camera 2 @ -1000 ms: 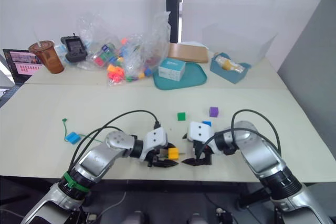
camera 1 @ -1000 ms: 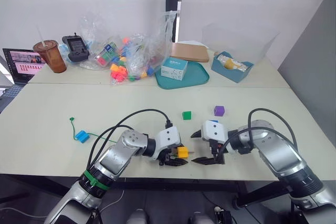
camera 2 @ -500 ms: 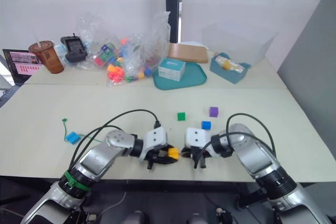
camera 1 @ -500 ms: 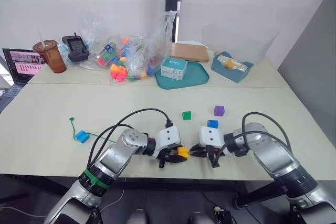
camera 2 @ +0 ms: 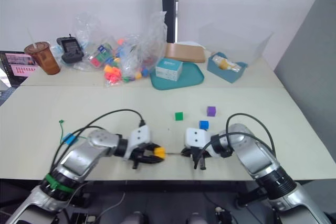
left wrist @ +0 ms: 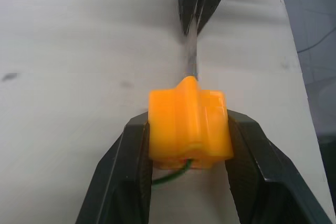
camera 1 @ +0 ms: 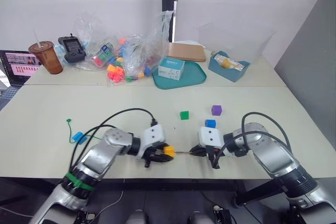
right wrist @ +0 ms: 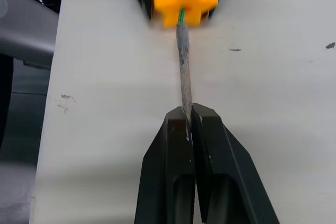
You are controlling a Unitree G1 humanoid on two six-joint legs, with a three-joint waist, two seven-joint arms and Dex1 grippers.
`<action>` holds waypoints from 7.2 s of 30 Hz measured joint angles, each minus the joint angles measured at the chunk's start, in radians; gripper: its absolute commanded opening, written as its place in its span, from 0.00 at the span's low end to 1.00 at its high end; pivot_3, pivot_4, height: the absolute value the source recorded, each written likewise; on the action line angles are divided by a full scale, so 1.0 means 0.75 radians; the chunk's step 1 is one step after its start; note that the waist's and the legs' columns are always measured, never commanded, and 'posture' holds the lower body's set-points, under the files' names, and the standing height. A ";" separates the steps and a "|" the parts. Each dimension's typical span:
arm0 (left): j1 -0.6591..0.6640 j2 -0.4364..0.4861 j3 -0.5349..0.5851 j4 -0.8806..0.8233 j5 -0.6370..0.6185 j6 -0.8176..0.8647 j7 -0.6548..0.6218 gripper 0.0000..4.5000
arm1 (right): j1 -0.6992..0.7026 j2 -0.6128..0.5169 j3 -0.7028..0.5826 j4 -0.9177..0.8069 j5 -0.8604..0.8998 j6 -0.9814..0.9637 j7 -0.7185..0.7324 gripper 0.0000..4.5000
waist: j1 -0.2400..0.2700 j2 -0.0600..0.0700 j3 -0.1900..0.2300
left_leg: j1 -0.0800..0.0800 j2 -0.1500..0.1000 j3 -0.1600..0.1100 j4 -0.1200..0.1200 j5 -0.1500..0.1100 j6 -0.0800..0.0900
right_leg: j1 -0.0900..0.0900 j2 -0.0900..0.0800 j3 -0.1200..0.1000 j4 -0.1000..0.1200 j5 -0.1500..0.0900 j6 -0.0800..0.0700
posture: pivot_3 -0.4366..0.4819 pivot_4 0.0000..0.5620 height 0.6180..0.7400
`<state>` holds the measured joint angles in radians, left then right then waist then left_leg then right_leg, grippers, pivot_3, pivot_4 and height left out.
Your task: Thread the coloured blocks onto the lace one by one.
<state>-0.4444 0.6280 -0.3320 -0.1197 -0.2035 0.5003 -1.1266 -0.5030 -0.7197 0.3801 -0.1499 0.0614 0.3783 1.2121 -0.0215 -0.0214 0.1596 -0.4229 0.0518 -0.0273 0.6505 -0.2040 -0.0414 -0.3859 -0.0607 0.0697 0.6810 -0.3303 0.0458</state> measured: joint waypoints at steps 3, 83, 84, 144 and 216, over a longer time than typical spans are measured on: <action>0.072 0.131 0.093 -0.008 -0.049 -0.025 -0.073 0.31 | -0.001 -0.001 -0.001 -0.006 0.000 0.004 0.006 0.00 | 0.004 0.000 0.000 | 0.000 0.000 0.000 0.000 0.000 0.000 | 0.000 0.000 0.000 0.000 0.000 0.000 | 0.48 0.27 1.00; 0.078 -0.123 0.063 0.113 -0.047 -0.187 0.037 0.00 | 0.083 0.089 -0.135 -0.233 0.050 0.369 -0.176 0.82 | 0.017 -0.002 0.002 | -0.002 0.000 0.000 0.000 0.000 0.000 | -0.002 -0.001 -0.001 0.001 0.000 0.000 | 0.48 0.27 1.00; 0.081 -0.110 0.069 0.110 -0.048 -0.183 0.032 0.00 | 0.117 0.088 -0.187 -0.261 0.060 0.400 -0.207 0.88 | 0.018 -0.002 0.002 | -0.002 0.000 0.000 0.000 0.000 0.000 | -0.001 -0.001 -0.001 0.000 0.000 0.000 | 0.48 0.27 1.00; 0.208 -0.038 0.182 -0.028 -0.103 -0.107 0.102 0.00 | -0.240 0.675 -0.788 -0.028 0.148 0.851 -1.538 0.26 | 0.004 0.001 0.002 | -0.003 0.000 0.001 -0.009 0.001 -0.001 | -0.004 -0.001 0.001 0.005 0.000 -0.001 | 0.48 0.27 1.00; 0.169 -0.020 0.142 -0.173 -0.095 0.012 0.131 0.00 | -0.115 0.091 0.020 0.310 0.106 -0.096 0.086 0.27 | -0.004 0.000 0.002 | -0.001 -0.001 -0.001 -0.006 0.001 -0.001 | -0.002 -0.001 0.000 -0.001 0.000 -0.001 | 0.48 0.27 1.00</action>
<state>-0.3177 0.6126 -0.2253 -0.2496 -0.2748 0.5092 -1.0281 -0.5893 -0.6511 0.3951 0.0825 0.1409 0.3060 1.2763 -0.0245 -0.0215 0.1613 -0.4238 0.0513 -0.0280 0.6458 -0.2034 -0.0424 -0.3870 -0.0612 0.0698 0.6799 -0.3304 0.0454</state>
